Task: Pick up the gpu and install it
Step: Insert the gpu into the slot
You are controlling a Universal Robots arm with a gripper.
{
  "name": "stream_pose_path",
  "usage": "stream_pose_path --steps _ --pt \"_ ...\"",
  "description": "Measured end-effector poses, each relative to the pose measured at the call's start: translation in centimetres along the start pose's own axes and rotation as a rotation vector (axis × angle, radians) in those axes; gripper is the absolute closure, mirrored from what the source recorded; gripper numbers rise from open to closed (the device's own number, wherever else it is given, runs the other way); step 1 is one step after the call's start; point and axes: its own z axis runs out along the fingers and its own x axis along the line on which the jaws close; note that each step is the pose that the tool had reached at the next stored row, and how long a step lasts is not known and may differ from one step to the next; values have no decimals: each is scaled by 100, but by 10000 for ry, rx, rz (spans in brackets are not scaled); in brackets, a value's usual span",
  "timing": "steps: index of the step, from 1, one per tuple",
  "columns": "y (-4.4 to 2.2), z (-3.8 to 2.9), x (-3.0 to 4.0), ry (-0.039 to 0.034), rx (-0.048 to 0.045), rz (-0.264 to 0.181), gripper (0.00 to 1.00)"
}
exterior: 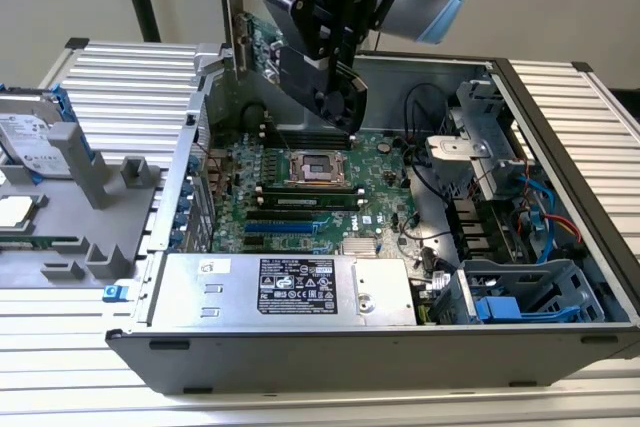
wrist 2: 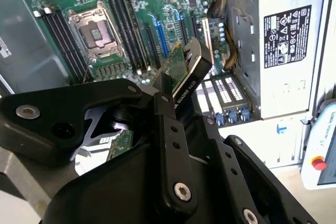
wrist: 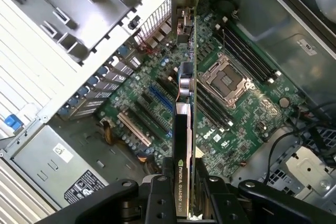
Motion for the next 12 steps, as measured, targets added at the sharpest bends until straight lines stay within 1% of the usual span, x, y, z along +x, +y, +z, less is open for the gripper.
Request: stream_pose_path --steps 12 --pt "0 -6 0 46 -9 -1049 100"
